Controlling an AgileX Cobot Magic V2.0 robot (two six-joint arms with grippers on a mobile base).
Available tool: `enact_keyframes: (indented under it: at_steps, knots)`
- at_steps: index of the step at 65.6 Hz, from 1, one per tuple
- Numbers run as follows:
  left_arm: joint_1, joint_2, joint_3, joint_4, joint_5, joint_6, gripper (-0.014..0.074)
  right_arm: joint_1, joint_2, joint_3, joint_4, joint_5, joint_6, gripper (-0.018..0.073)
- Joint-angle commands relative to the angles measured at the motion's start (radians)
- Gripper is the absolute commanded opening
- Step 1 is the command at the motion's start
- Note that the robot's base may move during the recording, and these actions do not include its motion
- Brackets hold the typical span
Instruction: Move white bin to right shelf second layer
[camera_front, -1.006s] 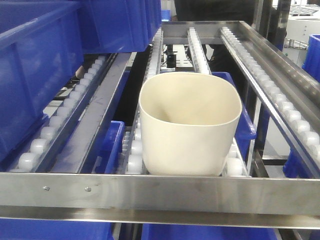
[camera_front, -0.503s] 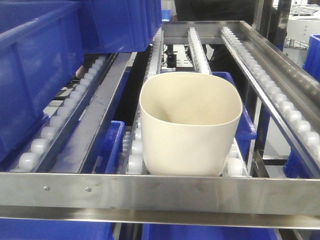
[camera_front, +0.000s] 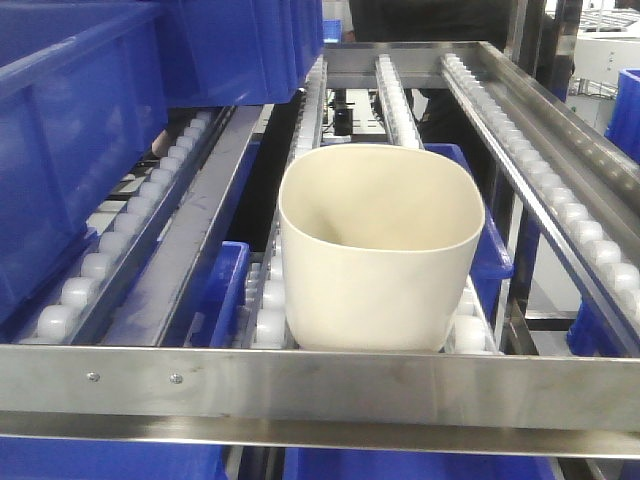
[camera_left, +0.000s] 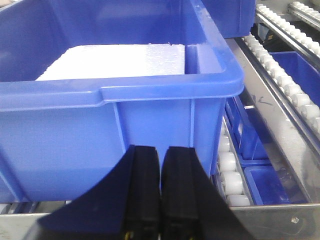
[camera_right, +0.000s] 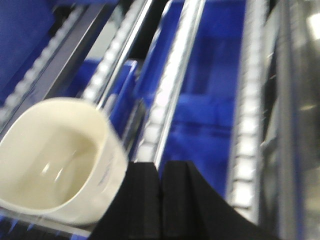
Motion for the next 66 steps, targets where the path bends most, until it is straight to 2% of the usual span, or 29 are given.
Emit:
enact_keyframes:
  at_steps: [1, 10, 26, 47, 66]
  knots:
    - [-0.006, -0.014, 0.037, 0.000, -0.086, -0.003, 0.0085, -0.034, -0.038, -0.029, -0.021, -0.075, -0.004, 0.0056]
    - [-0.006, -0.014, 0.037, 0.000, -0.086, -0.003, 0.0085, -0.080, -0.114, 0.009, -0.052, -0.077, -0.004, 0.0056]
    - [-0.006, -0.014, 0.037, 0.000, -0.086, -0.003, 0.0085, -0.142, -0.309, 0.195, -0.053, -0.080, -0.004, 0.0056]
    - [-0.006, -0.014, 0.037, 0.000, -0.086, -0.003, 0.0085, -0.152, -0.549, 0.380, -0.053, -0.086, -0.004, 0.0056]
    - [-0.006, -0.014, 0.037, 0.000, -0.086, -0.003, 0.0085, -0.152, -0.642, 0.472, -0.053, -0.179, -0.004, 0.0056]
